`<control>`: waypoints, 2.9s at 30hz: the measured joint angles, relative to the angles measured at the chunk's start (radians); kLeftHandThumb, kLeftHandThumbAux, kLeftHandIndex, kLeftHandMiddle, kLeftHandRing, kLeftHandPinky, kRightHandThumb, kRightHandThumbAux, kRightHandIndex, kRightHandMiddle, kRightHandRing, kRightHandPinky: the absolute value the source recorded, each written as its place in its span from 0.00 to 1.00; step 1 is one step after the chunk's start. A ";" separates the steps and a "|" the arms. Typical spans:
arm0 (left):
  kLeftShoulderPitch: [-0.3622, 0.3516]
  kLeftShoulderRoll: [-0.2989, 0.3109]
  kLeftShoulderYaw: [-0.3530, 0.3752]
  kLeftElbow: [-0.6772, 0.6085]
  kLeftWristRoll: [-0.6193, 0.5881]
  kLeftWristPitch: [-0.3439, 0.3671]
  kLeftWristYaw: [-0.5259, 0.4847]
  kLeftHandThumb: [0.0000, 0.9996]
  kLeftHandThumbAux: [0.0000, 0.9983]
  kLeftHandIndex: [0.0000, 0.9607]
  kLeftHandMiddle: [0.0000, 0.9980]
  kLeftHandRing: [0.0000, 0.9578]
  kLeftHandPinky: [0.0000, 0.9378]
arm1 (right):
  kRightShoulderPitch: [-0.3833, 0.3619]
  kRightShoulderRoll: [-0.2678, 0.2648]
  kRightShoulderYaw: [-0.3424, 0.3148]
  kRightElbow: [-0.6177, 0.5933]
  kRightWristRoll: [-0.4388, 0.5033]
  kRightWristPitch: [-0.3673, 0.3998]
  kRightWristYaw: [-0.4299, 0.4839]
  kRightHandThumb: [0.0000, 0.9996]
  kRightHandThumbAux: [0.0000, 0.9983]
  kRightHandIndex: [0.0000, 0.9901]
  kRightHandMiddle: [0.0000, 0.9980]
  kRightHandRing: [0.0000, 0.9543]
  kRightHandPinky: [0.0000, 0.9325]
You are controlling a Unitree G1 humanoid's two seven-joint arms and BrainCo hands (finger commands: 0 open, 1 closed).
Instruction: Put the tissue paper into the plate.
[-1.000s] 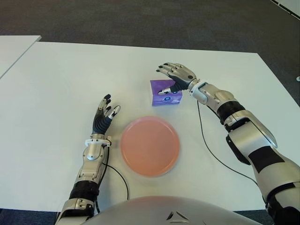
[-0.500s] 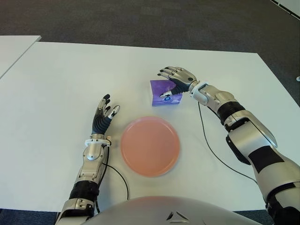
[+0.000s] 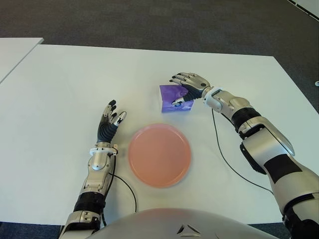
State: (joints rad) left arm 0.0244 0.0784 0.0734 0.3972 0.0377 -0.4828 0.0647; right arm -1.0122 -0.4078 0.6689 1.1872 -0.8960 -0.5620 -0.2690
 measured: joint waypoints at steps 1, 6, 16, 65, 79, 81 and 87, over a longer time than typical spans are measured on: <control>0.000 0.000 0.000 -0.001 0.000 0.001 0.000 0.34 0.44 0.00 0.00 0.00 0.00 | 0.000 0.001 0.000 0.002 0.000 0.000 0.002 0.38 0.28 0.00 0.00 0.00 0.00; 0.002 0.000 0.000 -0.003 0.000 0.003 0.000 0.34 0.44 0.00 0.00 0.00 0.00 | 0.000 0.009 0.000 0.009 0.000 0.000 0.011 0.39 0.28 0.00 0.00 0.00 0.00; 0.006 0.000 0.000 -0.007 0.000 0.003 -0.001 0.34 0.45 0.00 0.00 0.00 0.00 | 0.000 0.033 0.014 0.028 -0.003 0.013 0.016 0.40 0.28 0.00 0.00 0.00 0.00; 0.018 -0.015 0.004 -0.016 0.012 0.003 0.021 0.36 0.42 0.00 0.00 0.00 0.00 | -0.007 0.120 0.120 0.117 -0.012 0.094 0.009 0.43 0.33 0.00 0.00 0.00 0.00; 0.029 -0.020 0.003 -0.023 0.003 0.003 0.021 0.36 0.42 0.00 0.00 0.00 0.00 | 0.043 0.133 0.160 0.136 -0.013 0.153 -0.097 0.47 0.31 0.00 0.00 0.00 0.00; 0.031 -0.020 0.003 -0.024 0.003 0.003 0.021 0.36 0.42 0.00 0.00 0.00 0.00 | 0.051 0.135 0.171 0.137 -0.014 0.162 -0.112 0.48 0.31 0.00 0.00 0.00 0.00; 0.035 -0.020 0.003 -0.027 0.002 0.003 0.021 0.36 0.41 0.00 0.00 0.00 0.00 | 0.066 0.142 0.201 0.137 -0.022 0.196 -0.151 0.50 0.30 0.00 0.00 0.00 0.00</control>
State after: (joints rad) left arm 0.0597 0.0587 0.0768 0.3700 0.0396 -0.4797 0.0859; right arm -0.9459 -0.2659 0.8700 1.3247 -0.9184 -0.3662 -0.4201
